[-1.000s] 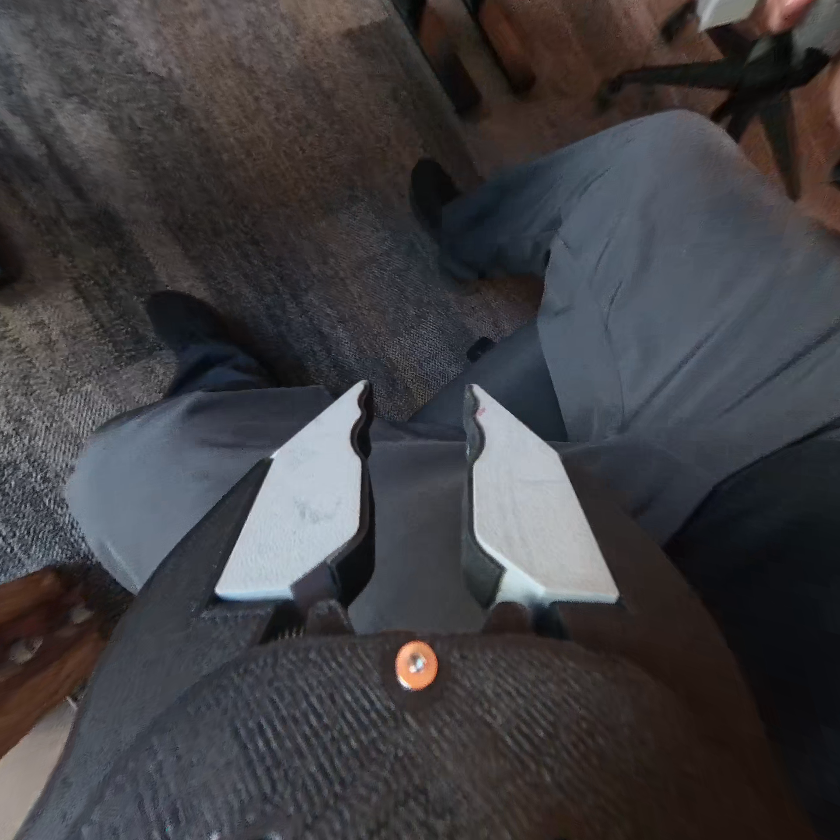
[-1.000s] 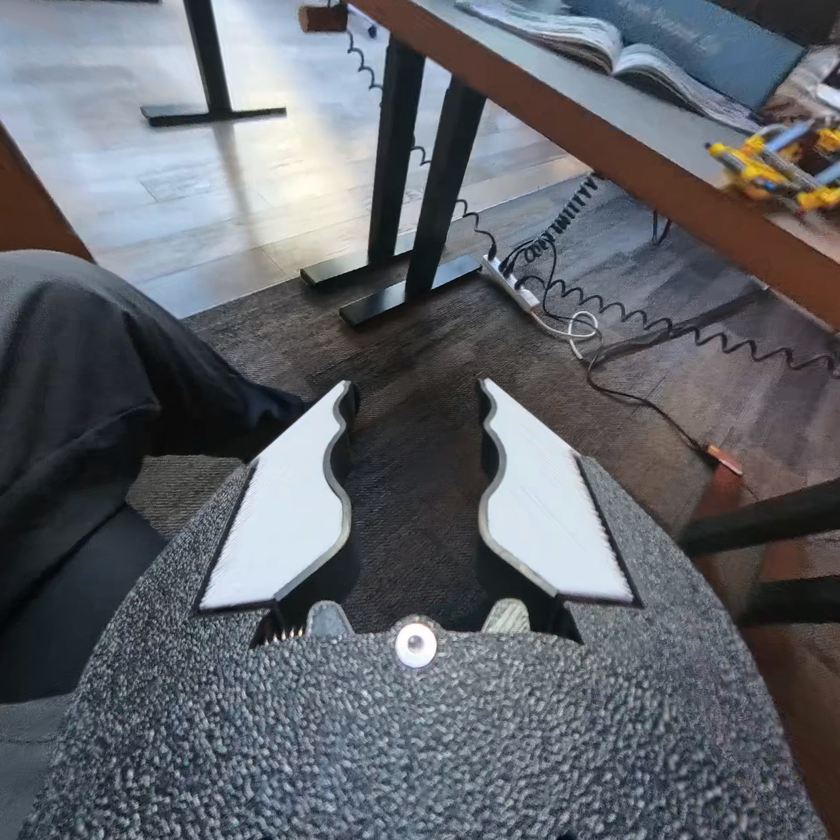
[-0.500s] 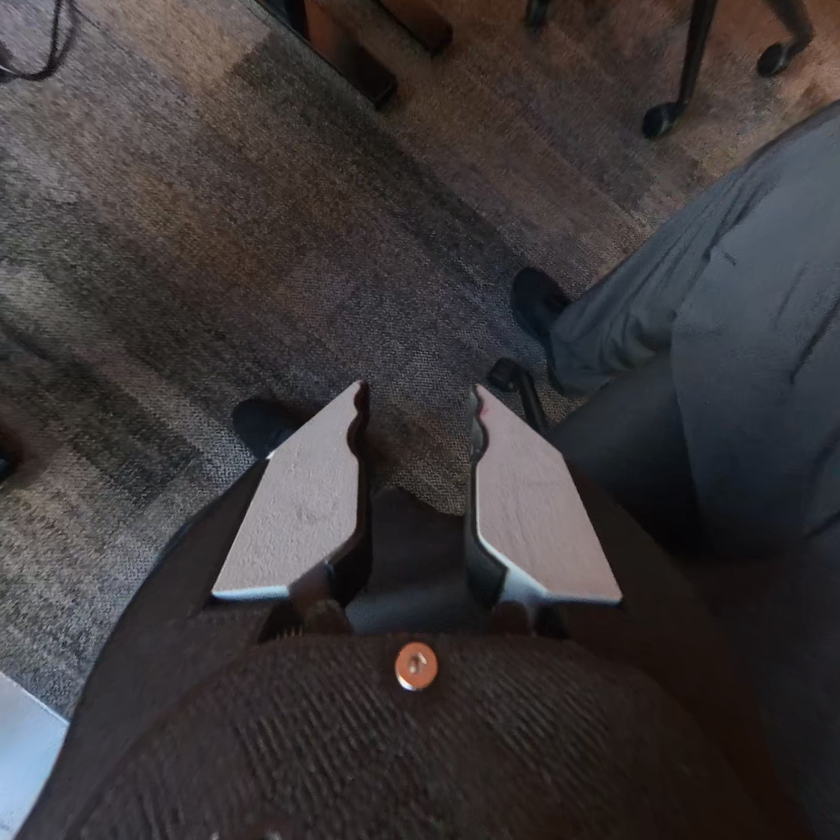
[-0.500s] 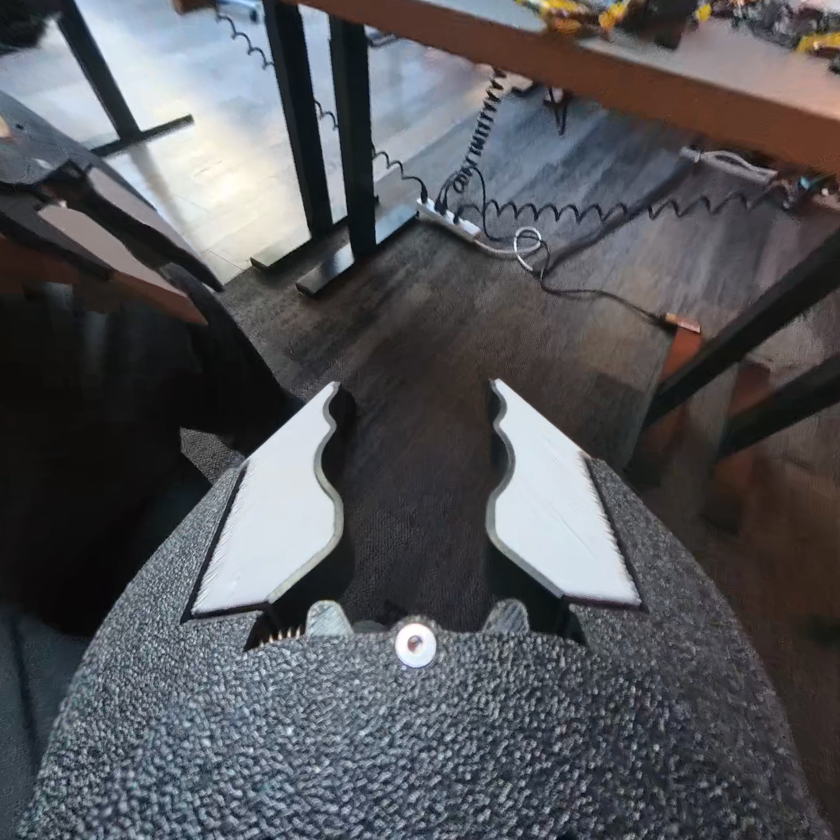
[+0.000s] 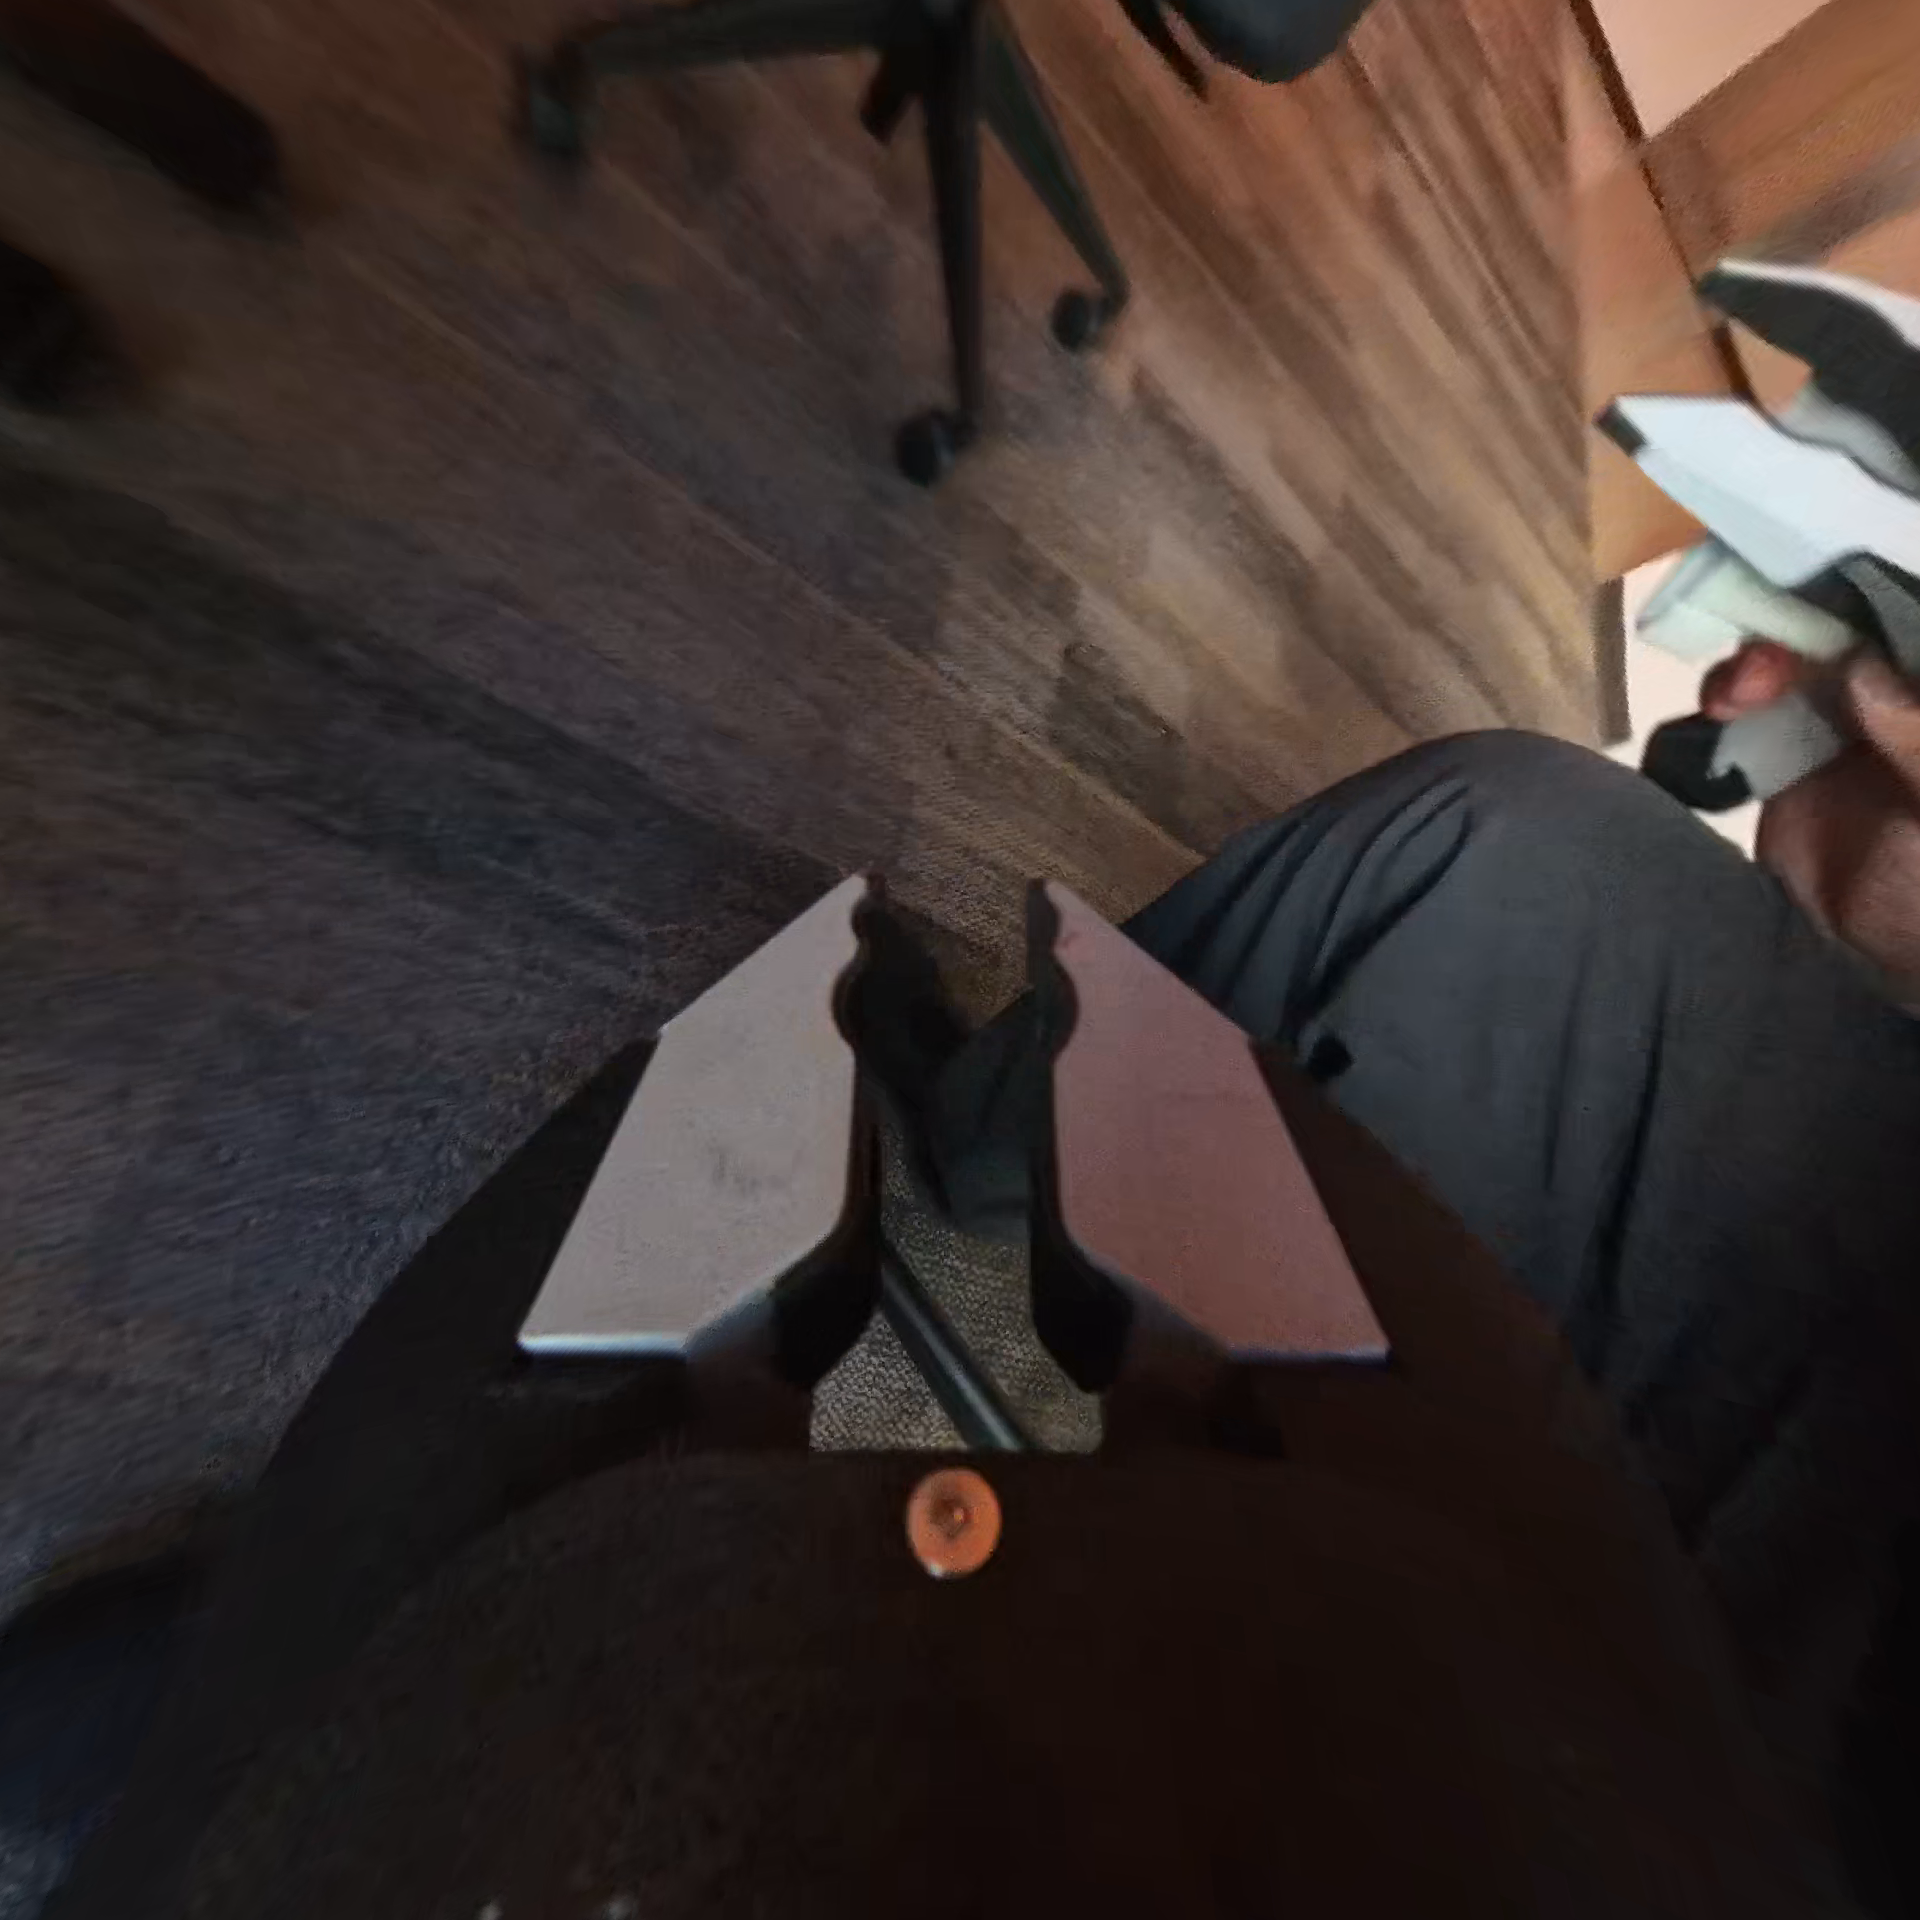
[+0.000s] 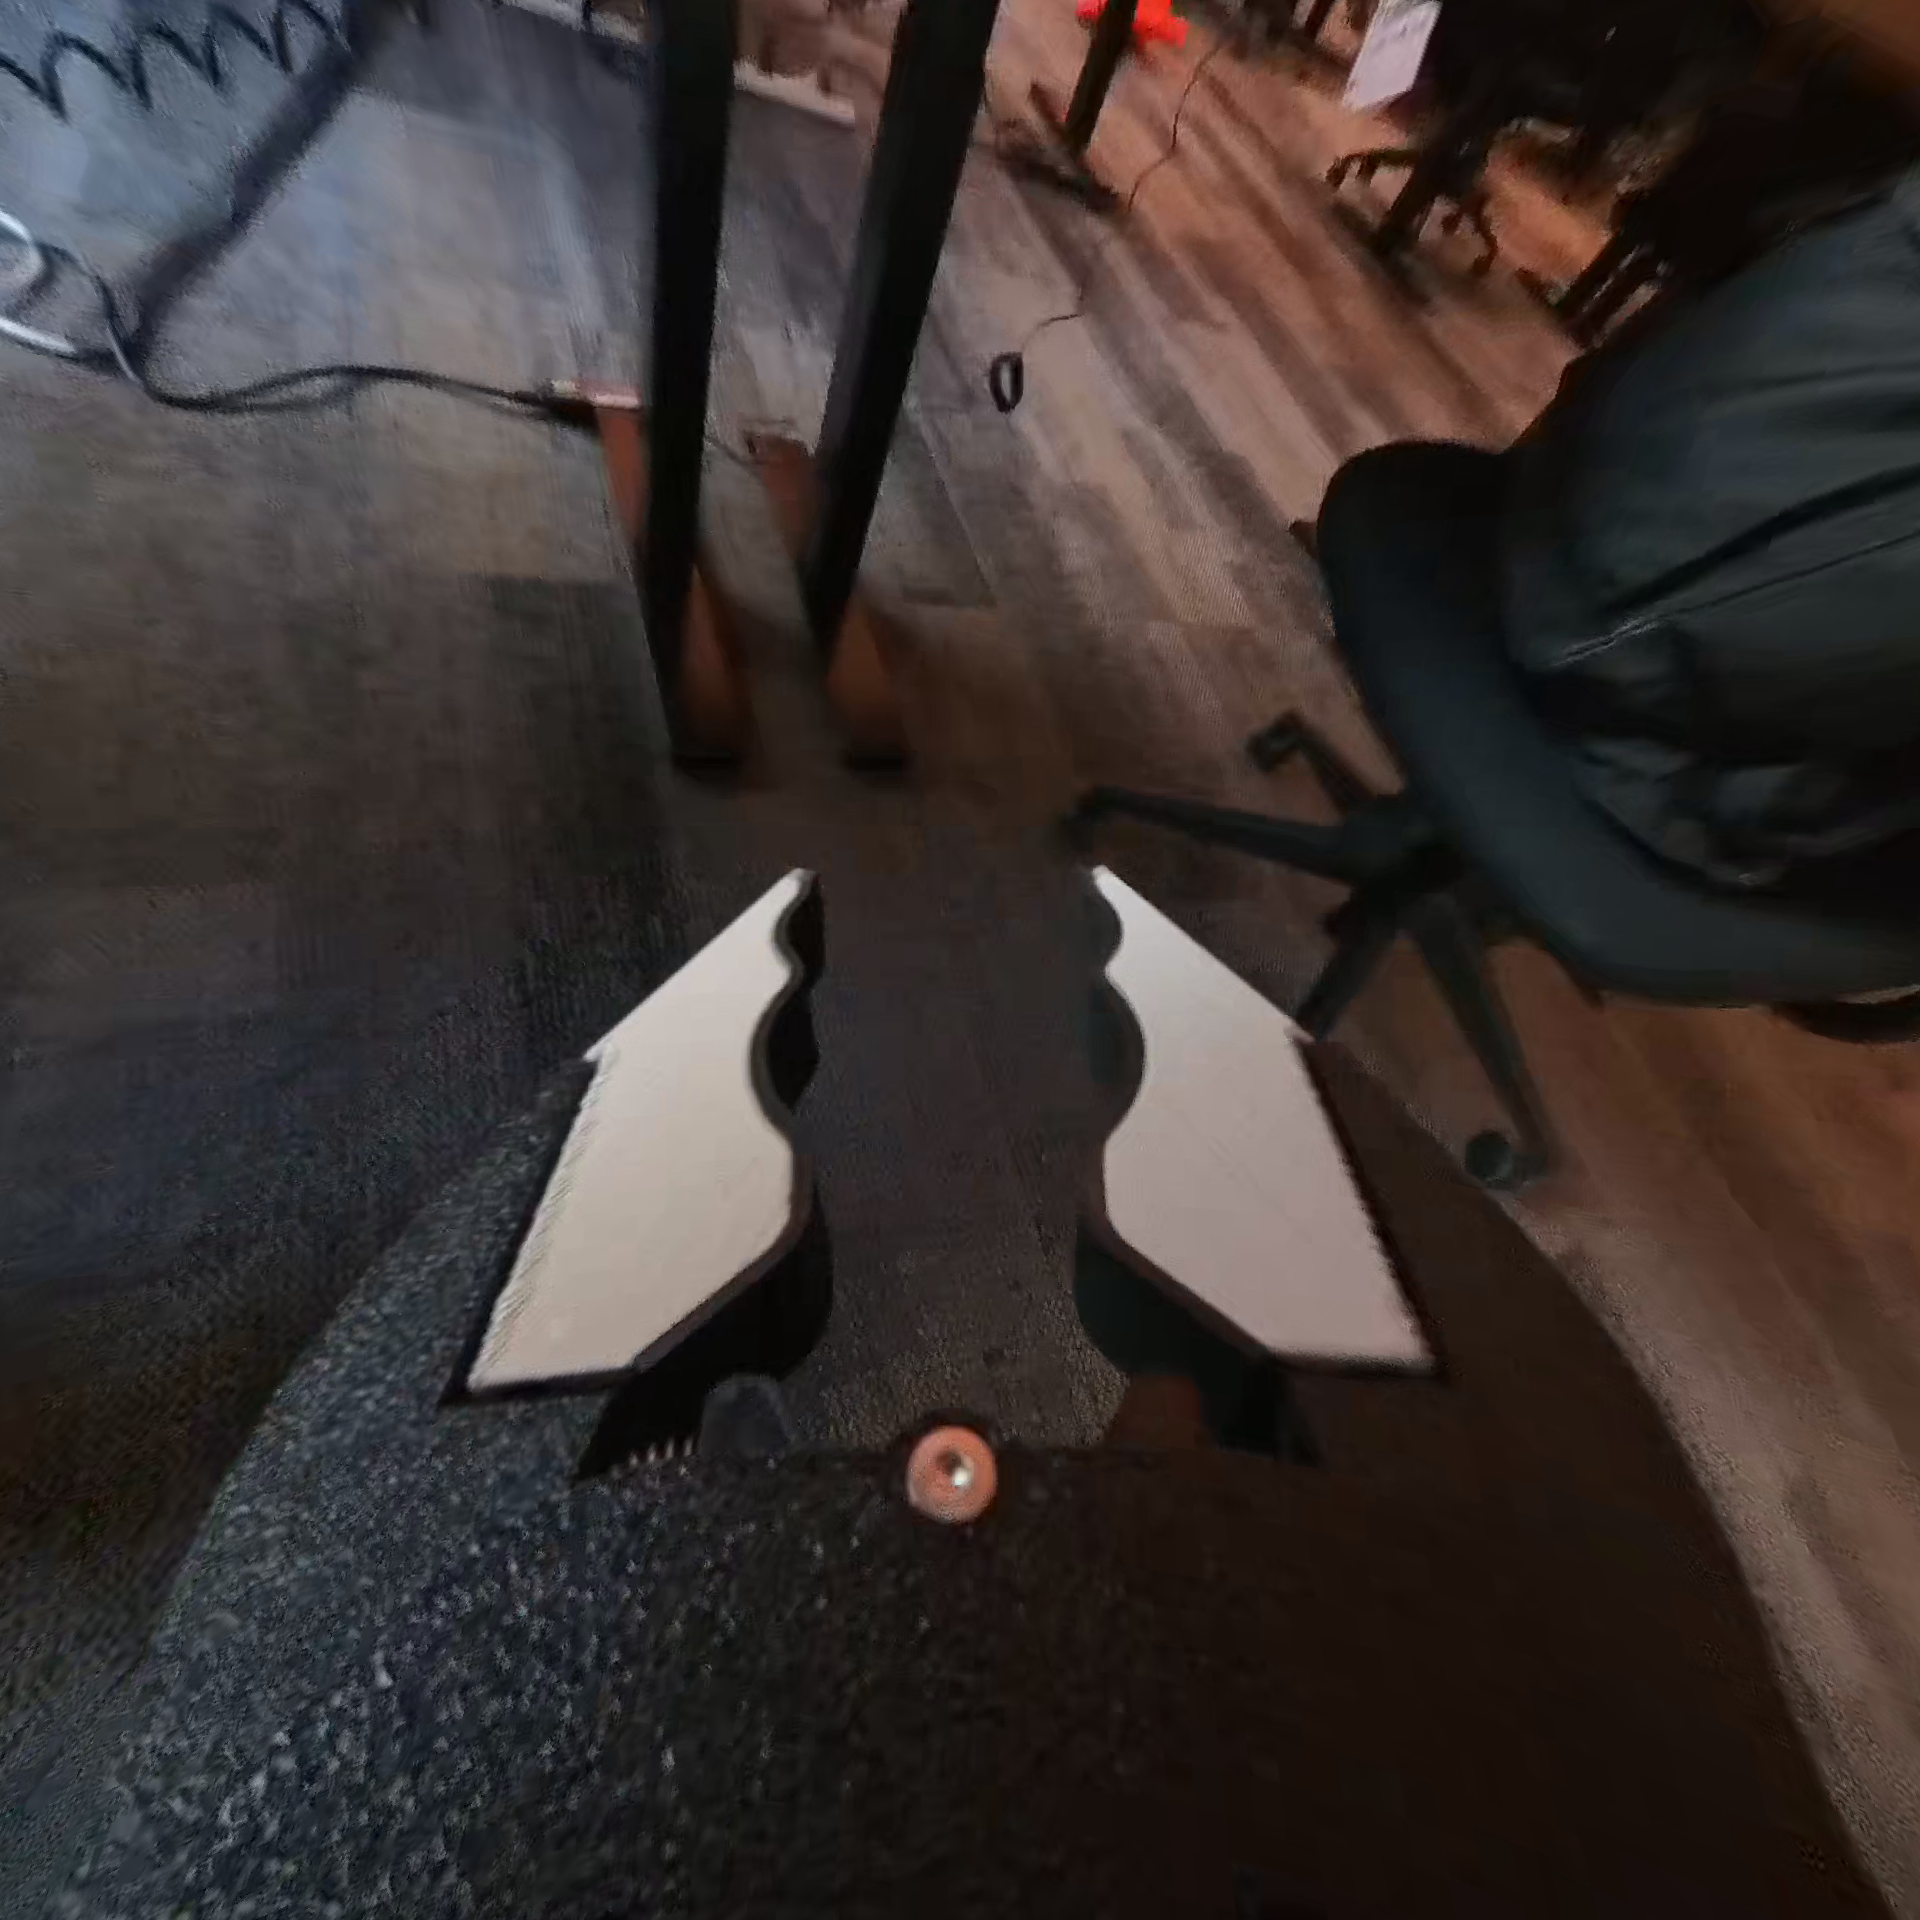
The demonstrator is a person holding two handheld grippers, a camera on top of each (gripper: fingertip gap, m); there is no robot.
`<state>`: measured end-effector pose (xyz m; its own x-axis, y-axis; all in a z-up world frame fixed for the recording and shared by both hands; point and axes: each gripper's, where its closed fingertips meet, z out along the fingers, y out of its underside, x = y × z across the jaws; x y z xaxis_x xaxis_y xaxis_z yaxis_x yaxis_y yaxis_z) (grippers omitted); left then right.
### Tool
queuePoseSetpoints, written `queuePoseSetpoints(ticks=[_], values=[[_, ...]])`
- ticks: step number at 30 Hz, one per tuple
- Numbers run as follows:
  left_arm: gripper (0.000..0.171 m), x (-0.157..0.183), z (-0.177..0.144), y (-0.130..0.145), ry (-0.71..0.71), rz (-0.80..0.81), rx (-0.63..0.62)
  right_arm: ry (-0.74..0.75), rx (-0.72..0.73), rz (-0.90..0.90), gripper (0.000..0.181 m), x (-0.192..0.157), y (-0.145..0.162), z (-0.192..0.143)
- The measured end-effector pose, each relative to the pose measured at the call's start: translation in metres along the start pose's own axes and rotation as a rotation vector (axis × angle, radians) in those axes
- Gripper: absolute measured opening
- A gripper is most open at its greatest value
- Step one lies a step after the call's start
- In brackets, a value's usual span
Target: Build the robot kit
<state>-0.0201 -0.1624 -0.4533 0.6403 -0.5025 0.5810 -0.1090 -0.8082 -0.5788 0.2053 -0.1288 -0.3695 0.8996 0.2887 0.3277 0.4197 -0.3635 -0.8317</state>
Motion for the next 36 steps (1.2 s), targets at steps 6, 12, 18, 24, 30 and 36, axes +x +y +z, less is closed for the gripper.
queuePoseSetpoints(ticks=[6, 12, 18, 24, 30, 36], values=[[0.018, -0.026, 0.039, 0.015, -0.075, 0.116, -0.227, 0.011, -0.249, 0.171, 0.053, 0.039, 0.044, 0.044], [0.024, 0.024, -0.046, -0.043, -0.226, -0.039, -0.374, 0.117, -0.538, 0.466, 0.036, 0.145, 0.02, -0.04], [0.022, 0.139, -0.134, -0.203, -0.183, 0.26, -0.413, -0.022, -0.392, 0.455, 0.049, 0.266, -0.081, -0.157], [0.021, 0.175, -0.112, -0.291, -0.187, 0.5, -0.46, -0.078, -0.516, 0.525, 0.055, 0.271, -0.026, -0.199], [0.023, 0.206, -0.059, -0.292, -0.089, 0.508, -0.588, 0.051, -0.801, 0.645, 0.046, 0.244, 0.092, -0.28], [0.023, 0.209, -0.055, -0.26, -0.086, 0.52, -0.712, 0.059, -1.0, 0.834, 0.046, 0.206, 0.154, -0.353]])
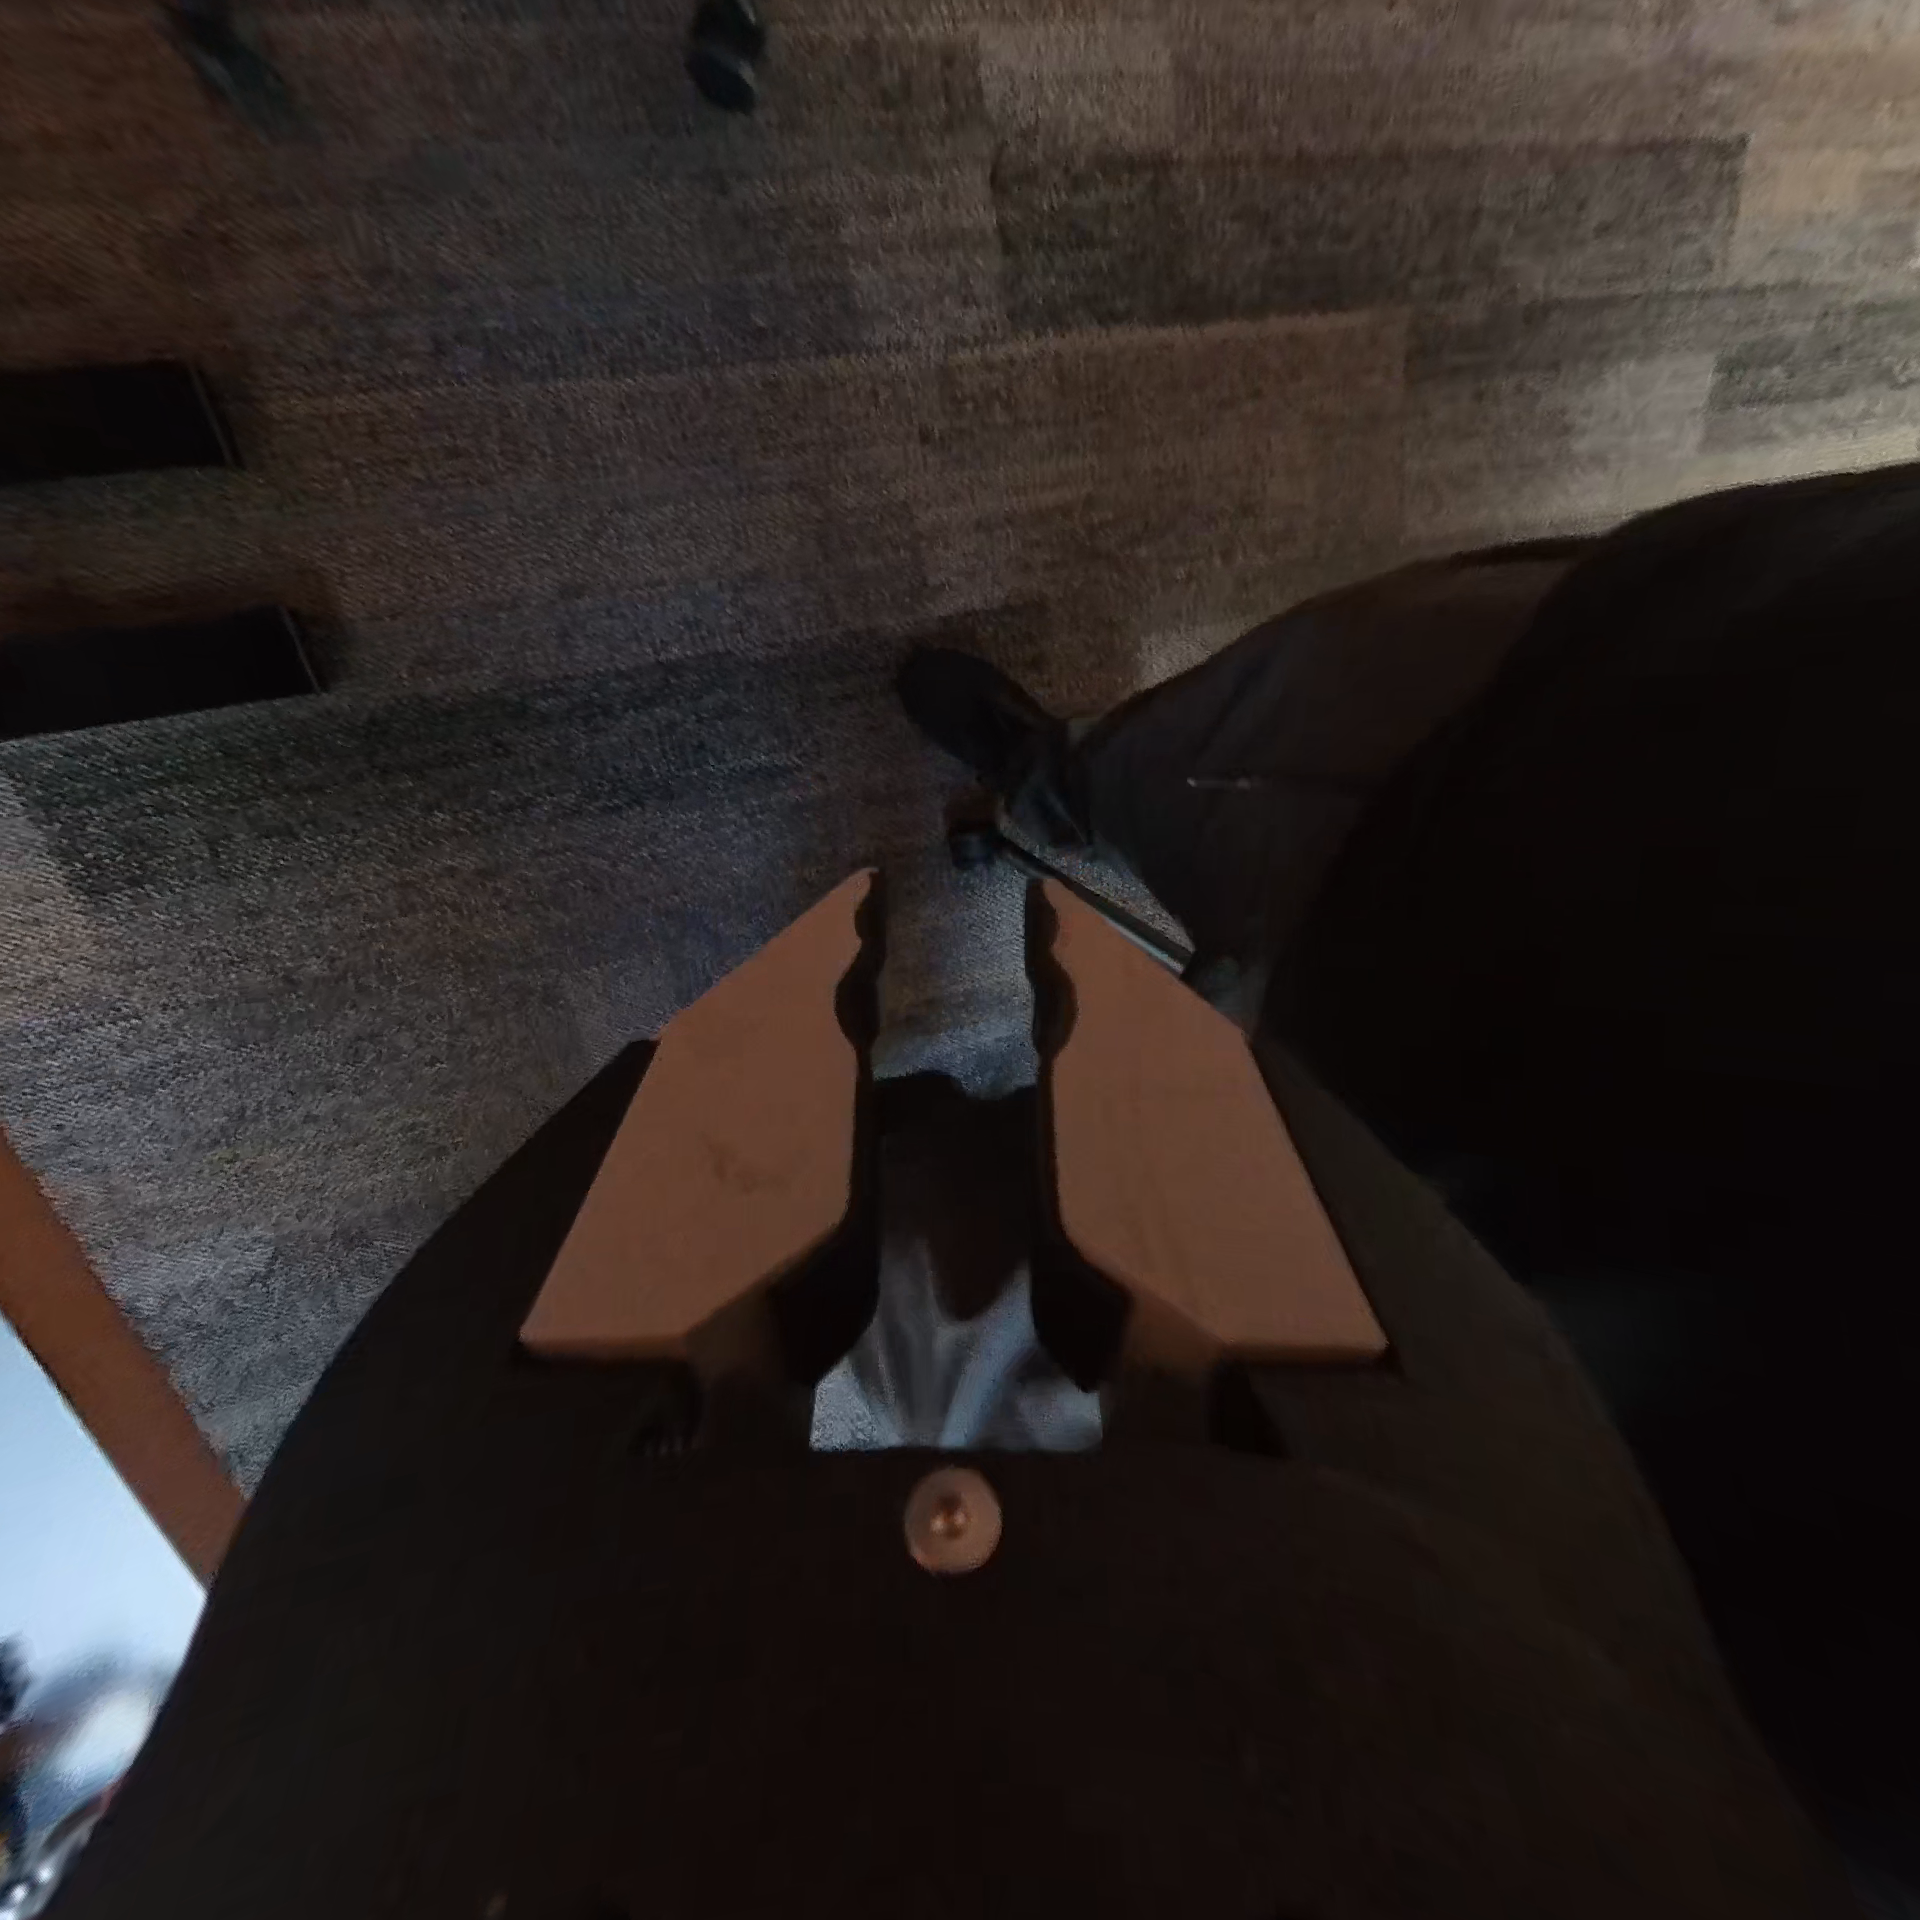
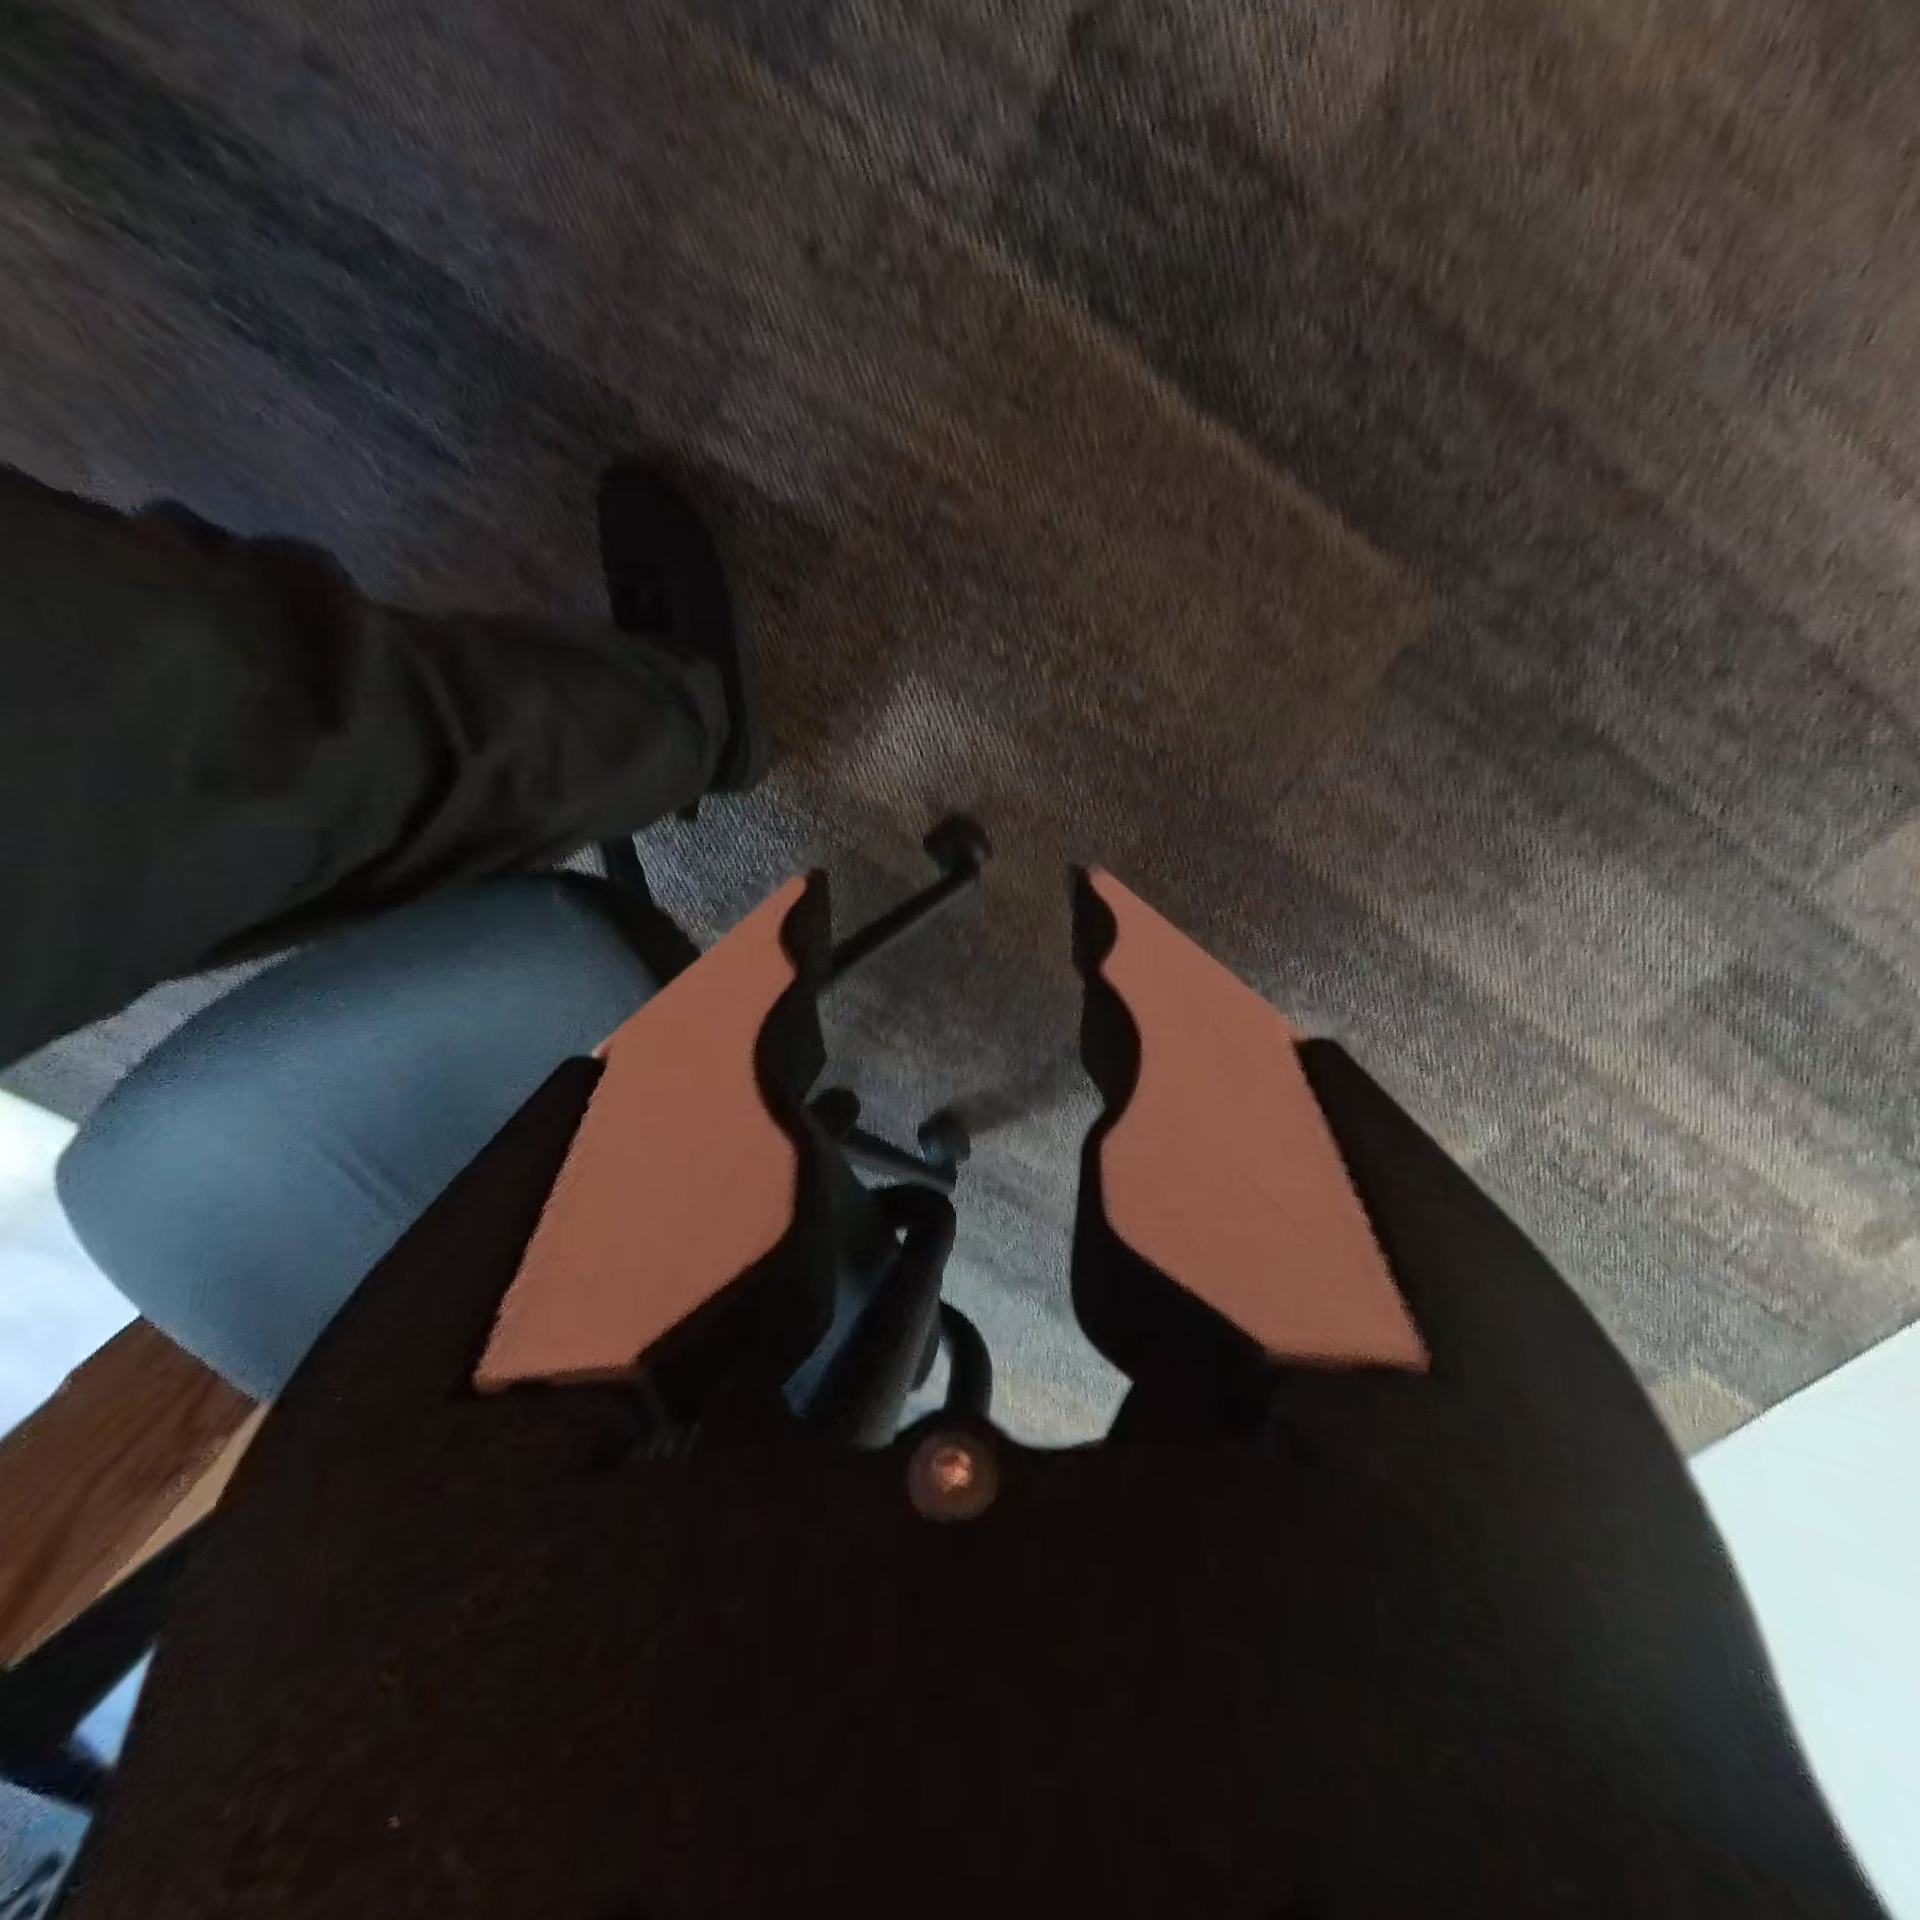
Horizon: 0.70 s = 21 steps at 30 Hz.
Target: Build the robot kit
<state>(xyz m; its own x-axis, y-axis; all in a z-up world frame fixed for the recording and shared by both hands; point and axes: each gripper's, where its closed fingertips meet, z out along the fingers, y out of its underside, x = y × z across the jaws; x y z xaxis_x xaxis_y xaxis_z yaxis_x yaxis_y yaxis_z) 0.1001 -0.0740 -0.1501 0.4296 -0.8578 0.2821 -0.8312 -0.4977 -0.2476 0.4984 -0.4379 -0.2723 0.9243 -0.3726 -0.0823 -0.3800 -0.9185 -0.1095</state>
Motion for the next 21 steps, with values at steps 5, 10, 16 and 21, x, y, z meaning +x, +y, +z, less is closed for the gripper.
queuePoseSetpoints(ticks=[5, 10, 16, 21], values=[[0.024, 0.013, 0.016, 0.03, 0.042, -0.043, -0.079, -0.08, -0.043, 0.002, 0.061, -0.026, -0.003, 0.012], [0.023, 0.033, 0.022, 0.034, 0.119, 0.032, -0.105, -0.111, -0.029, -0.04, 0.064, -0.061, -0.016, 0.021], [0.022, 0.016, 0.022, 0.031, 0.135, 0.253, -0.142, -0.039, -0.008, 0.238, 0.063, -0.057, 0.04, 0.014], [0.023, 0.001, 0.019, 0.017, 0.162, 0.374, -0.106, 0.134, 0.05, 0.494, 0.059, -0.04, 0.121, -0.013]])
